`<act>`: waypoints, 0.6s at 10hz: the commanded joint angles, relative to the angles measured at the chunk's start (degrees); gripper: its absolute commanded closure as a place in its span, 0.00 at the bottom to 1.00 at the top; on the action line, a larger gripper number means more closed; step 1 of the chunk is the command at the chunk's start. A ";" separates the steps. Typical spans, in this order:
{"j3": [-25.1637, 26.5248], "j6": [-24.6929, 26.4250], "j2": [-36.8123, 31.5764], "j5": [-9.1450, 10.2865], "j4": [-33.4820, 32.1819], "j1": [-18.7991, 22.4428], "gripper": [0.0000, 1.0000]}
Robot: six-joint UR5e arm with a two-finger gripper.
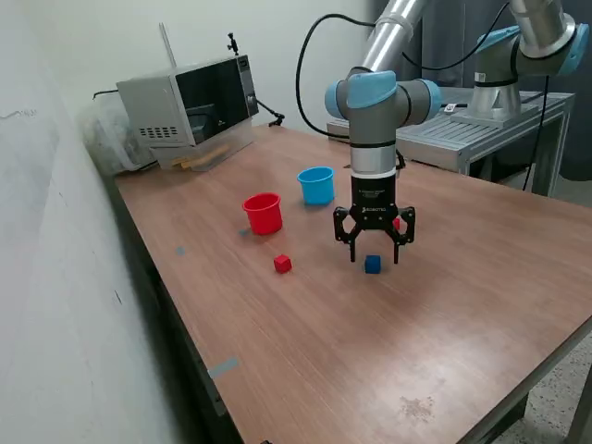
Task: Place red objects in the red bin, and blue objects in the blue bin.
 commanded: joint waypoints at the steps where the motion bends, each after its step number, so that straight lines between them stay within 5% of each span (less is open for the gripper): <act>1: -0.12 0.93 0.15 -0.09 -0.13 -0.52 1.00; 6: 0.14 0.94 0.15 -0.88 -0.13 -1.49 1.00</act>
